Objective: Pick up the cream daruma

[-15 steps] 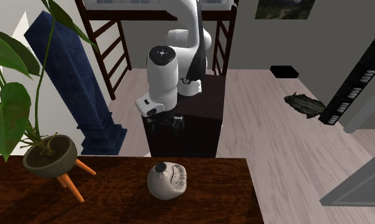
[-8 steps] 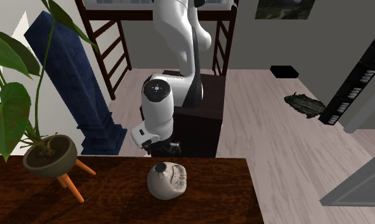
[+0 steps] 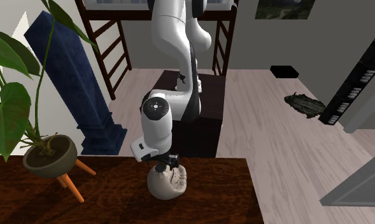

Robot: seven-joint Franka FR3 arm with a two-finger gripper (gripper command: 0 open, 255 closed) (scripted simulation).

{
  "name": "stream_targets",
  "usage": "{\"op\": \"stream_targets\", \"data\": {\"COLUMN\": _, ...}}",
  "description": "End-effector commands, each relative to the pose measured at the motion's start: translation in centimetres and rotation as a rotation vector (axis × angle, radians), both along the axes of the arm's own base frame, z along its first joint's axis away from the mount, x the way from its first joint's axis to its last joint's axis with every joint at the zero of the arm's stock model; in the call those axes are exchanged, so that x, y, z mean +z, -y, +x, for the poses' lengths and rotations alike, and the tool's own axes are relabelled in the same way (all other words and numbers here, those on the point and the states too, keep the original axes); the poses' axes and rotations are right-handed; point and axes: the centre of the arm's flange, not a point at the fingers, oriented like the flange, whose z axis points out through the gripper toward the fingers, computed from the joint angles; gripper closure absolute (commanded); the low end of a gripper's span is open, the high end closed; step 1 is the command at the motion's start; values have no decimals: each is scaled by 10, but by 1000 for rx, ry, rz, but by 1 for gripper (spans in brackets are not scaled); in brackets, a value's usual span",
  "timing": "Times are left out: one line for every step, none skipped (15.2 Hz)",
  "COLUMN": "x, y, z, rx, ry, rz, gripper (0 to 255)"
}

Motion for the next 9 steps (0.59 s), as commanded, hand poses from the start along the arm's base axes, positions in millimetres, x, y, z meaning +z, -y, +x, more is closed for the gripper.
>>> {"op": "stream_targets", "data": {"x": -14, "y": 0, "z": 0, "rx": 0, "ry": 0, "rz": 0, "gripper": 0}}
{"op": "stream_targets", "data": {"x": -14, "y": 0, "z": 0, "rx": 0, "ry": 0, "rz": 0, "gripper": 0}}
{"op": "stream_targets", "data": {"x": -14, "y": 0, "z": 0, "rx": 0, "ry": 0, "rz": 0, "gripper": 0}}
{"op": "stream_targets", "data": {"x": -15, "y": 0, "z": 1, "rx": 0, "ry": 0, "rz": 0, "gripper": 255}}
{"op": "stream_targets", "data": {"x": -14, "y": 0, "z": 1, "rx": 0, "ry": 0, "rz": 0, "gripper": 255}}
{"op": "stream_targets", "data": {"x": -14, "y": 0, "z": 1, "rx": 0, "ry": 0, "rz": 0, "gripper": 255}}
{"op": "stream_targets", "data": {"x": -14, "y": 0, "z": 1, "rx": 0, "ry": 0, "rz": 0, "gripper": 255}}
{"op": "stream_targets", "data": {"x": -14, "y": 0, "z": 1, "rx": 0, "ry": 0, "rz": 0, "gripper": 255}}
{"op": "stream_targets", "data": {"x": -14, "y": 0, "z": 1, "rx": 0, "ry": 0, "rz": 0, "gripper": 255}}
